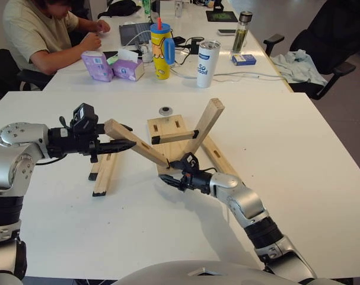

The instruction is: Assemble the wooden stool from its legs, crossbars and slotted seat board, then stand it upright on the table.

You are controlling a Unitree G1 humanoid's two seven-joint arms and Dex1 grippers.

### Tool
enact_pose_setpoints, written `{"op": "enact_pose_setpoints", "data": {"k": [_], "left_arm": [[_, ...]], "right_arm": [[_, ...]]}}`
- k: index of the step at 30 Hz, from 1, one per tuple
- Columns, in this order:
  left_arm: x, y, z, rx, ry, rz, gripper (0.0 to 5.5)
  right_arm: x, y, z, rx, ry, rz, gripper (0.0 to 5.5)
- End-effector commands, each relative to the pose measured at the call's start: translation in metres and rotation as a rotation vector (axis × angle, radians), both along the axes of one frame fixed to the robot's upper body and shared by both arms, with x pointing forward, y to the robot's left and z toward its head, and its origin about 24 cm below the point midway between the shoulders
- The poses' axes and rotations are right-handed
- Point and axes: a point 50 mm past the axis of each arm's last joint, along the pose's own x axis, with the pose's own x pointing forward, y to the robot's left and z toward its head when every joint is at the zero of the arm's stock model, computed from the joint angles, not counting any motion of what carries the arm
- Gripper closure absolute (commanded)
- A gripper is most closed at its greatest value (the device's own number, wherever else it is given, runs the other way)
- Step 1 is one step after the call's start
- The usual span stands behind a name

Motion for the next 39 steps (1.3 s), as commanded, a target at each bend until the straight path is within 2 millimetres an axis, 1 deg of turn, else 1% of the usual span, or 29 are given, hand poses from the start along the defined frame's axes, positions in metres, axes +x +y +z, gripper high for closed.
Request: {"op": "enact_pose_setpoints", "data": {"k": [1, 6, 12, 16, 19, 24, 27, 31, 35, 37, 38, 39], "left_arm": [[0.013, 0.0, 0.013, 0.102, -0.041, -0.011, 3.42], [0.02, 0.007, 0.01, 0.151, -0.042, -0.004, 3.42], [0.023, 0.008, 0.002, 0.19, -0.036, -0.013, 3.42], [0.026, 0.003, 0.012, 0.208, -0.061, -0.036, 3.42], [0.026, -0.006, 0.01, 0.218, -0.052, -0.068, 3.42], [0.025, -0.031, -0.004, 0.168, -0.021, -0.105, 3.42], [0.028, -0.041, -0.017, 0.118, -0.01, -0.067, 3.42], [0.03, -0.044, -0.037, 0.076, 0.031, -0.021, 3.42], [0.031, -0.041, -0.067, 0.054, 0.098, 0.03, 3.42], [0.03, -0.039, -0.078, 0.021, 0.123, 0.045, 3.42], [0.029, -0.038, -0.08, 0.013, 0.125, 0.05, 3.42], [0.028, -0.037, -0.081, 0.001, 0.122, 0.055, 3.42]], "right_arm": [[-0.015, -0.01, -0.038, -0.108, 0.214, -0.051, 2.06], [-0.015, -0.005, -0.034, -0.078, 0.203, -0.054, 2.06], [-0.019, -0.002, -0.036, -0.072, 0.216, -0.052, 2.06], [-0.02, -0.001, -0.037, -0.078, 0.23, -0.045, 2.06], [-0.022, -0.002, -0.04, -0.088, 0.252, -0.04, 2.06], [-0.026, 0.0, -0.044, -0.092, 0.301, -0.032, 2.06], [-0.027, 0.001, -0.044, -0.092, 0.313, -0.019, 2.06], [-0.029, 0.002, -0.045, -0.083, 0.331, -0.009, 2.06], [-0.031, 0.002, -0.047, -0.084, 0.34, 0.0, 2.06], [-0.031, 0.002, -0.047, -0.074, 0.331, 0.002, 2.06], [-0.029, 0.002, -0.045, -0.059, 0.303, -0.003, 2.06], [-0.024, 0.002, -0.035, 0.01, 0.251, -0.029, 2.06]]}}
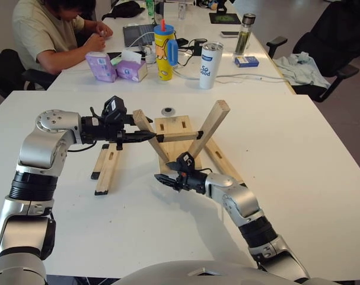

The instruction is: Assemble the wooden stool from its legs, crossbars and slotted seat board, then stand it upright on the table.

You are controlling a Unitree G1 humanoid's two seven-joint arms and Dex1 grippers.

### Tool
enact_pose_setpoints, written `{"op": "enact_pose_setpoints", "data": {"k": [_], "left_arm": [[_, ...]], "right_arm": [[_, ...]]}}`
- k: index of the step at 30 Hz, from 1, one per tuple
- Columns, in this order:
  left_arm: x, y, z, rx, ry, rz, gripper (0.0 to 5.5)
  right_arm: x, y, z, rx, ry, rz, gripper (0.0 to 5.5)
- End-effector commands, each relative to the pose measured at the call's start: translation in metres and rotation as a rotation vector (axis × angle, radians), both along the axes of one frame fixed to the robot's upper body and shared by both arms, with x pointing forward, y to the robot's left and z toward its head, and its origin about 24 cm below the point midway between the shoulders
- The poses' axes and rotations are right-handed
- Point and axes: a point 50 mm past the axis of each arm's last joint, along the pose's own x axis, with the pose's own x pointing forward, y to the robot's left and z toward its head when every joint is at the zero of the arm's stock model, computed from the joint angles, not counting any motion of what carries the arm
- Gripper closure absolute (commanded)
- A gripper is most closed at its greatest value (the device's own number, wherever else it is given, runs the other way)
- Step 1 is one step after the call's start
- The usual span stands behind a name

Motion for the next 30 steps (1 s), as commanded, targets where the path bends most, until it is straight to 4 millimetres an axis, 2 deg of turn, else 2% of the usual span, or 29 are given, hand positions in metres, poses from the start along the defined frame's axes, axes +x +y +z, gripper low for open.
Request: {"op": "enact_pose_setpoints", "data": {"k": [1, 3, 6, 11, 15, 17, 19, 21, 22, 24, 25, 26, 28, 30], "left_arm": [[-0.007, 0.0, -0.05, 0.012, 0.175, 0.064, 3.42], [-0.007, 0.0, -0.041, -0.016, 0.153, 0.059, 3.42], [-0.005, -0.001, -0.03, -0.027, 0.127, 0.048, 3.42], [-0.004, 0.0, -0.024, -0.021, 0.108, 0.053, 3.42], [-0.002, -0.003, -0.022, -0.015, 0.102, 0.045, 3.42], [0.0, -0.004, -0.021, -0.015, 0.1, 0.042, 3.42], [0.0, -0.006, -0.022, -0.007, 0.097, 0.037, 3.42], [0.001, -0.007, -0.022, -0.004, 0.093, 0.037, 3.42], [0.002, -0.007, -0.022, -0.003, 0.09, 0.036, 3.42], [0.003, -0.007, -0.022, -0.005, 0.086, 0.039, 3.42], [0.002, -0.007, -0.022, -0.006, 0.084, 0.046, 3.42], [0.002, -0.005, -0.023, -0.006, 0.082, 0.053, 3.42], [0.001, -0.002, -0.026, -0.009, 0.081, 0.075, 3.42], [0.0, -0.001, -0.028, -0.016, 0.079, 0.088, 3.42]], "right_arm": [[-0.017, -0.009, -0.025, 0.042, 0.117, -0.05, 2.25], [-0.014, -0.01, 0.016, 0.277, -0.009, -0.086, 2.52], [-0.017, -0.016, 0.062, 0.422, -0.17, -0.133, 2.98], [-0.017, -0.017, 0.119, 0.447, -0.452, -0.206, 3.8], [0.002, -0.009, 0.146, 0.289, -0.726, -0.363, 4.45], [0.01, -0.004, 0.146, 0.214, -0.79, -0.437, 4.81], [0.022, 0.003, 0.122, 0.062, -0.758, -0.454, 5.1], [0.03, 0.007, 0.055, -0.236, -0.562, -0.378, 5.48], [0.025, 0.003, 0.025, -0.33, -0.436, -0.331, 5.48], [0.013, -0.005, -0.011, -0.492, -0.306, -0.204, 5.48], [0.01, -0.008, -0.015, -0.511, -0.284, -0.184, 5.48], [0.012, -0.009, -0.01, -0.499, -0.317, -0.172, 5.48], [0.021, -0.008, 0.01, -0.408, -0.402, -0.224, 5.48], [0.027, -0.005, 0.042, -0.214, -0.528, -0.289, 5.48]]}}
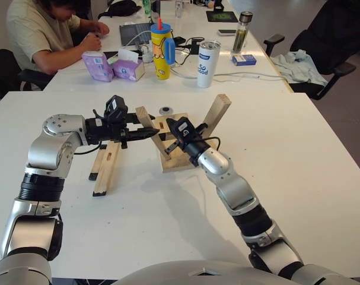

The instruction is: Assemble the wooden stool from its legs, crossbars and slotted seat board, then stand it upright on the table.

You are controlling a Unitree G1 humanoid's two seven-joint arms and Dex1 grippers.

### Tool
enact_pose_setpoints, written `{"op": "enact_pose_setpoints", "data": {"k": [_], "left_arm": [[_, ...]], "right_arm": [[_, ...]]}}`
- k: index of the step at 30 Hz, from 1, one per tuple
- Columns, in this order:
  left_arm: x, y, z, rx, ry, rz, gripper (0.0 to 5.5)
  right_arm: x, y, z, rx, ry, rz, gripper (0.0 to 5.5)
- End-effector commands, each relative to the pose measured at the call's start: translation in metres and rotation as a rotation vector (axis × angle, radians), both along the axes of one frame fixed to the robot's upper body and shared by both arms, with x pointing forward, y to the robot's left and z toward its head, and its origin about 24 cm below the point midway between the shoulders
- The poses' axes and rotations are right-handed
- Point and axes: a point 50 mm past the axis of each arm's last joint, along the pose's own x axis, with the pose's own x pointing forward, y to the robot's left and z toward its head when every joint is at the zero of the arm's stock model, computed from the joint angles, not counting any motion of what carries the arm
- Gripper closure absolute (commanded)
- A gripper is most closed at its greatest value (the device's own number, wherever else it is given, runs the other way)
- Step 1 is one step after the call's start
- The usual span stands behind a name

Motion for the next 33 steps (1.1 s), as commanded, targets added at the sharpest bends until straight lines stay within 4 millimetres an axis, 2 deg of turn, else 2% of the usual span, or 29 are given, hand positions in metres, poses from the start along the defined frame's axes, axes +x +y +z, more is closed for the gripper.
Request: {"op": "enact_pose_setpoints", "data": {"k": [1, 3, 4, 7, 9, 13, 14, 17, 21, 24, 26, 28, 31, 33], "left_arm": [[-0.003, 0.004, -0.026, 0.029, 0.09, 0.059, 3.42], [-0.003, 0.005, -0.022, 0.005, 0.074, 0.063, 3.42], [-0.003, 0.005, -0.02, -0.009, 0.065, 0.06, 3.42], [-0.002, 0.008, -0.013, -0.027, 0.039, 0.058, 3.42], [-0.002, 0.009, -0.011, -0.039, 0.029, 0.056, 3.42], [-0.002, 0.006, -0.009, -0.046, 0.016, 0.037, 3.42], [-0.001, 0.005, -0.009, -0.051, 0.02, 0.03, 3.12], [0.001, 0.004, -0.006, -0.057, 0.022, 0.015, 2.74], [-0.003, 0.009, 0.0, -0.061, 0.023, 0.009, 2.09], [-0.02, 0.032, 0.012, -0.041, 0.033, 0.037, 1.7], [-0.032, 0.048, 0.034, -0.083, 0.016, 0.059, 1.45], [-0.039, 0.055, 0.074, -0.267, -0.052, 0.046, 1.41], [-0.048, 0.052, 0.139, -0.64, -0.202, -0.018, 1.41], [-0.045, 0.043, 0.164, -0.808, -0.275, -0.002, 1.41]], "right_arm": [[-0.012, -0.016, -0.019, 0.173, 0.099, 0.028, 5.48], [-0.026, -0.025, 0.002, 0.324, 0.015, 0.116, 5.48], [-0.034, -0.031, 0.001, 0.339, 0.016, 0.147, 5.48], [-0.049, -0.048, -0.024, 0.258, 0.102, 0.185, 5.48], [-0.048, -0.052, -0.041, 0.219, 0.178, 0.161, 5.48], [-0.031, -0.042, -0.077, 0.111, 0.341, 0.058, 5.48], [-0.031, -0.039, -0.087, 0.063, 0.383, 0.048, 5.5], [-0.037, -0.038, -0.107, -0.024, 0.484, 0.034, 5.5], [-0.048, -0.046, -0.12, -0.091, 0.58, 0.023, 5.5], [-0.05, -0.046, -0.12, -0.108, 0.603, 0.039, 5.5], [-0.051, -0.048, -0.122, -0.1, 0.614, 0.03, 5.5], [-0.052, -0.049, -0.123, -0.093, 0.622, 0.023, 5.5], [-0.054, -0.05, -0.126, -0.086, 0.632, 0.018, 5.5], [-0.054, -0.05, -0.128, -0.088, 0.635, 0.018, 5.5]]}}
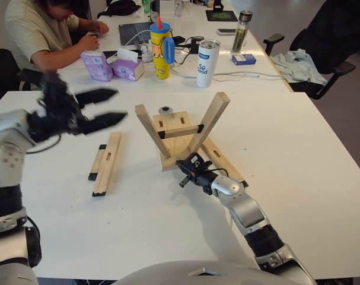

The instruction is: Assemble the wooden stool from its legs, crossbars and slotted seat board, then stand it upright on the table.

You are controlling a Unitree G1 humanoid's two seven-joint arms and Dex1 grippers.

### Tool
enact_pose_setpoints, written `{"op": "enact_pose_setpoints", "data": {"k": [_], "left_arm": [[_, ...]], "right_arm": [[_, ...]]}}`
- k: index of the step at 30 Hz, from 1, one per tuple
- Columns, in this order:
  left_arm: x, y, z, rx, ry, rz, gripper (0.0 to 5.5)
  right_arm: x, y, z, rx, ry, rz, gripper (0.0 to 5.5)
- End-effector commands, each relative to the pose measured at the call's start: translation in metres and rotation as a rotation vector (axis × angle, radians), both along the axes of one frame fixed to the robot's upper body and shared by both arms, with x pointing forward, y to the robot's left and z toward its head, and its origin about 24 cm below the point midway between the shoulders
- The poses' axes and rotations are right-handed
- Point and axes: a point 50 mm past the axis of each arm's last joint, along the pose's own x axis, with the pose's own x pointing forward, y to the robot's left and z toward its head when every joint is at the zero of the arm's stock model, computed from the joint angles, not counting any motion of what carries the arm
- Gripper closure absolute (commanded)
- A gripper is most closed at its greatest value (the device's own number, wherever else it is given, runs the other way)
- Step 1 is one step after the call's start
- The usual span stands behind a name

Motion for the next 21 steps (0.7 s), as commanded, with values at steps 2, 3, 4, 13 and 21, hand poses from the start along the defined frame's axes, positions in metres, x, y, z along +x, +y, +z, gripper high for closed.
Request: {"op": "enact_pose_setpoints", "data": {"k": [2, 3, 4, 13, 21], "left_arm": [[0.0, -0.035, 0.078, -0.408, -0.214, 0.014, 1.41], [0.004, -0.05, 0.074, -0.381, -0.197, 0.038, 1.41], [0.016, -0.07, 0.055, -0.262, -0.137, 0.086, 1.41], [0.038, -0.109, -0.175, 0.472, 0.399, 0.447, 1.41], [0.022, -0.109, 0.085, -0.357, -0.347, 0.426, 1.41]], "right_arm": [[-0.02, -0.014, -0.046, -0.107, 0.226, -0.025, 5.5], [-0.02, -0.013, -0.046, -0.113, 0.229, -0.019, 5.5], [-0.02, -0.013, -0.047, -0.113, 0.23, -0.023, 5.5], [-0.015, -0.007, -0.049, -0.127, 0.245, -0.018, 5.5], [-0.012, -0.009, -0.053, -0.136, 0.263, -0.031, 5.5]]}}
